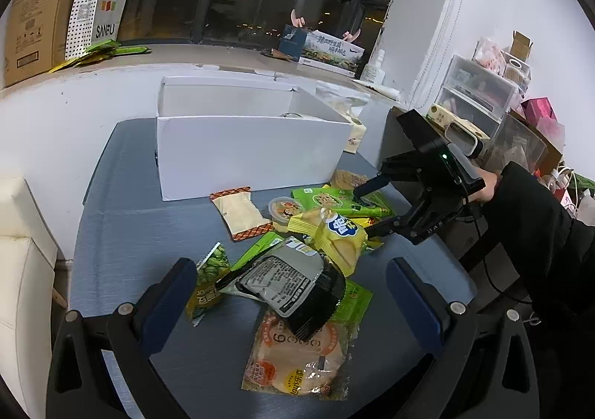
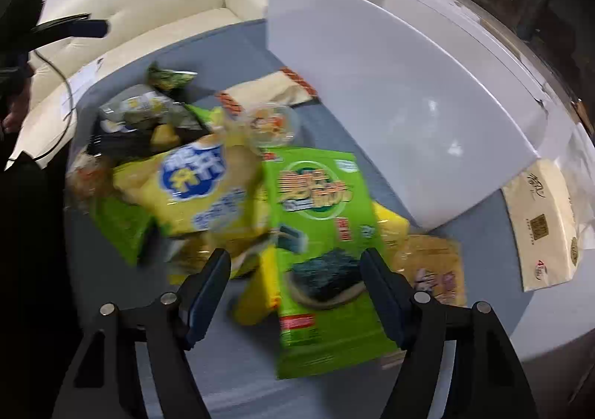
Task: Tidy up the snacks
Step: 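Close the right tool on the green seaweed snack bag, then carry the seaweed bag to the box with the right tool while the left carries a grey bag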
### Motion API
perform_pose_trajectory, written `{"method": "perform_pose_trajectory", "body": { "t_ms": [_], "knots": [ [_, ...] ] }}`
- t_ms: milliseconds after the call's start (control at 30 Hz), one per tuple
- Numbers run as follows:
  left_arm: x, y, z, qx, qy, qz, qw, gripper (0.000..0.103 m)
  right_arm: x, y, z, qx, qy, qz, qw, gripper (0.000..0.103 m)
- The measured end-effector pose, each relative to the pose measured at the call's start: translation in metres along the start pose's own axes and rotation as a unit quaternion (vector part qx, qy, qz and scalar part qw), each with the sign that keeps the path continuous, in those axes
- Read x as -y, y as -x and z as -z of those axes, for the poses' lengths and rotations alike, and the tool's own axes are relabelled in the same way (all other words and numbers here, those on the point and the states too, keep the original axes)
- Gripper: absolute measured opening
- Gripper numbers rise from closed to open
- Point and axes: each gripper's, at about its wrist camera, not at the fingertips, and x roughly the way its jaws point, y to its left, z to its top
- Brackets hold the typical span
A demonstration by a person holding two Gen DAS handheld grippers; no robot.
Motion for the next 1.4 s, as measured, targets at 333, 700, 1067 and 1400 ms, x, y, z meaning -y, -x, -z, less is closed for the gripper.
{"method": "perform_pose_trajectory", "body": {
  "t_ms": [333, 700, 1067, 1400],
  "knots": [
    [0.004, -0.001, 0.002, -0.005, -0.007, -0.001, 1.0, 0.103, 0.033, -0.029, -0.013, -0.011, -0.042, 0.0, 0.999, 0.086],
    [-0.009, -0.01, 0.008, -0.022, -0.007, -0.011, 0.9997, 0.103, 0.031, -0.015, 0.003, 0.027, -0.063, -0.001, 0.998, 0.061],
    [0.018, -0.073, -0.001, -0.107, -0.159, 0.028, 0.9811, 0.103, -0.003, 0.087, 0.053, 0.187, -0.234, 0.059, 0.952, 0.06],
    [0.015, -0.115, 0.001, -0.163, -0.188, 0.003, 0.9686, 0.064, -0.076, 0.142, 0.098, 0.293, -0.296, 0.057, 0.907, 0.06]
  ]
}}
